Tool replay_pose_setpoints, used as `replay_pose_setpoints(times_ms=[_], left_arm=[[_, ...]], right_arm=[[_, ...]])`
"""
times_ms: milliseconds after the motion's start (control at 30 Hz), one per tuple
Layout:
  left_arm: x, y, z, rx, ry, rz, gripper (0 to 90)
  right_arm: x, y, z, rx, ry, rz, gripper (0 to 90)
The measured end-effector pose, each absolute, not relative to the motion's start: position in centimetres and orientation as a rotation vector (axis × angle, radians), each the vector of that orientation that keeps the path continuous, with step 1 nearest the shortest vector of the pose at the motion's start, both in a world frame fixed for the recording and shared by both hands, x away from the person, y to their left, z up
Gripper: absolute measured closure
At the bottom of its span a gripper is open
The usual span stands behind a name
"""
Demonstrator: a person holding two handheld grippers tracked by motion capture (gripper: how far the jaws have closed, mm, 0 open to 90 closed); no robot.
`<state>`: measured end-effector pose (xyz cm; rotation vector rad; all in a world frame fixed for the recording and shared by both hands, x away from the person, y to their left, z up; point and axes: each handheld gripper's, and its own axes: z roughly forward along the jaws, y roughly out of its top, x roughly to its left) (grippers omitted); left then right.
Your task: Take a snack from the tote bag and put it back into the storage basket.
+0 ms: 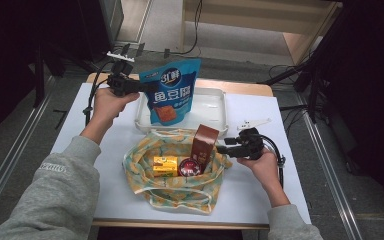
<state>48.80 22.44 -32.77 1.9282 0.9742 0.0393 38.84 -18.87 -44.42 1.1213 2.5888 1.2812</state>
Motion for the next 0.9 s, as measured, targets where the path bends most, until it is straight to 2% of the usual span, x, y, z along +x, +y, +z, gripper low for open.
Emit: replay_pose_setpoints(times_ms=[367, 900], left_arm=[[47.9, 23.0, -33.4, 1.943, 0.963, 0.046, 55.7], [45.8, 23.7, -35.0, 2.025, 0.965, 0.087, 50.3]], right_arm=[[38.8, -18.8, -44.4, 1.119, 2.592, 1.28, 44.5], [38.9, -18.4, -44.5, 1.1, 2.602, 1.28, 44.5]])
